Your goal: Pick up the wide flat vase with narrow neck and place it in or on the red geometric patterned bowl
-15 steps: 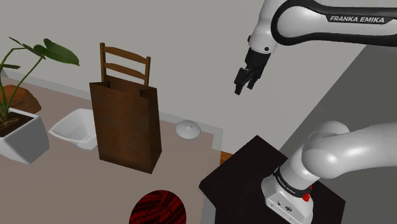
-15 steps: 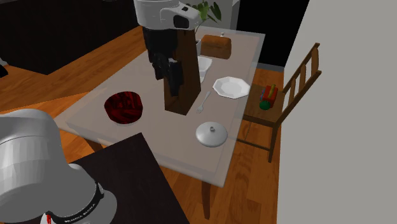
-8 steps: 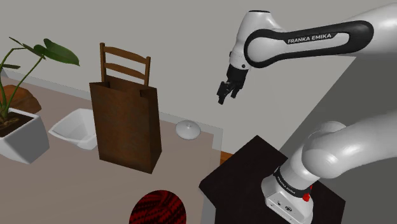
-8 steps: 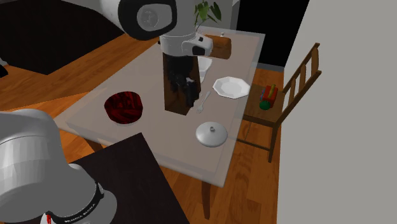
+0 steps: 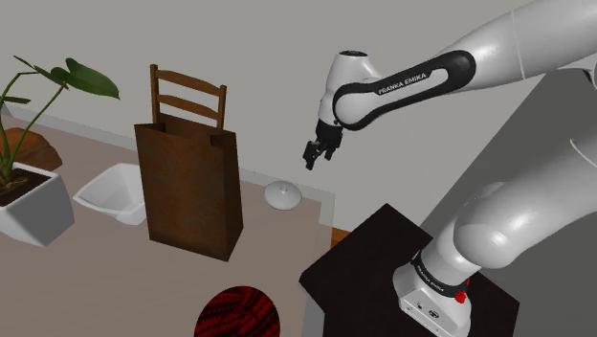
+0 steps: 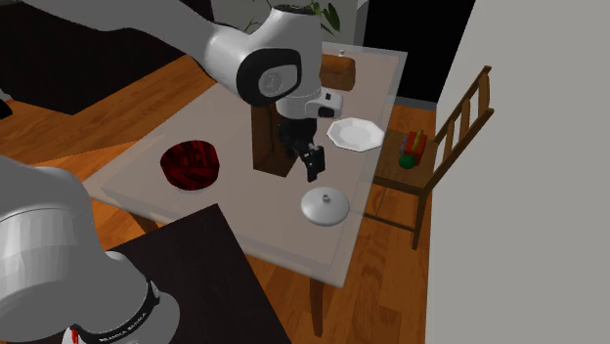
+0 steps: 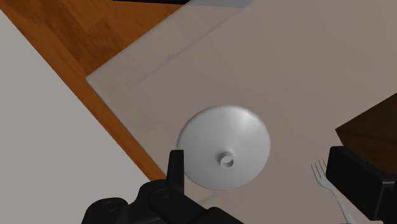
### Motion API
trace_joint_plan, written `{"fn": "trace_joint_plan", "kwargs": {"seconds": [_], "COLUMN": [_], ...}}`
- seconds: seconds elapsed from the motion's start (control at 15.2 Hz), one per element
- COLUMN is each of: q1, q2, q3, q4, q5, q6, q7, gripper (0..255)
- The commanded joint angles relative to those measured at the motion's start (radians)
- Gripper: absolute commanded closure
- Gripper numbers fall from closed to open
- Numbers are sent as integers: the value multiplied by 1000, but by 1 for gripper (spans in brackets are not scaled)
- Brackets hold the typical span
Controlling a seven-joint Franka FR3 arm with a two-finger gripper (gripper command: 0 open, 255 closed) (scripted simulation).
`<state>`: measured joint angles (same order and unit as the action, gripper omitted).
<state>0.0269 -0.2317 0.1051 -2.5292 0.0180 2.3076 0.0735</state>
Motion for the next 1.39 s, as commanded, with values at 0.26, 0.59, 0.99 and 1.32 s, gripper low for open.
{"fn": "trace_joint_plan", "kwargs": {"seconds": [0.26, 0.59, 0.99, 1.32], "q1": [-2, 11, 24, 30], "q2": [262, 470, 587, 634], "q3": [16, 7, -9, -18], "q4": [90, 199, 247, 255], "q5": [-54, -117, -149, -162], "q6": [184, 290, 360, 399], "q7": [42, 85, 107, 116], "gripper": [0, 0, 0, 0]}}
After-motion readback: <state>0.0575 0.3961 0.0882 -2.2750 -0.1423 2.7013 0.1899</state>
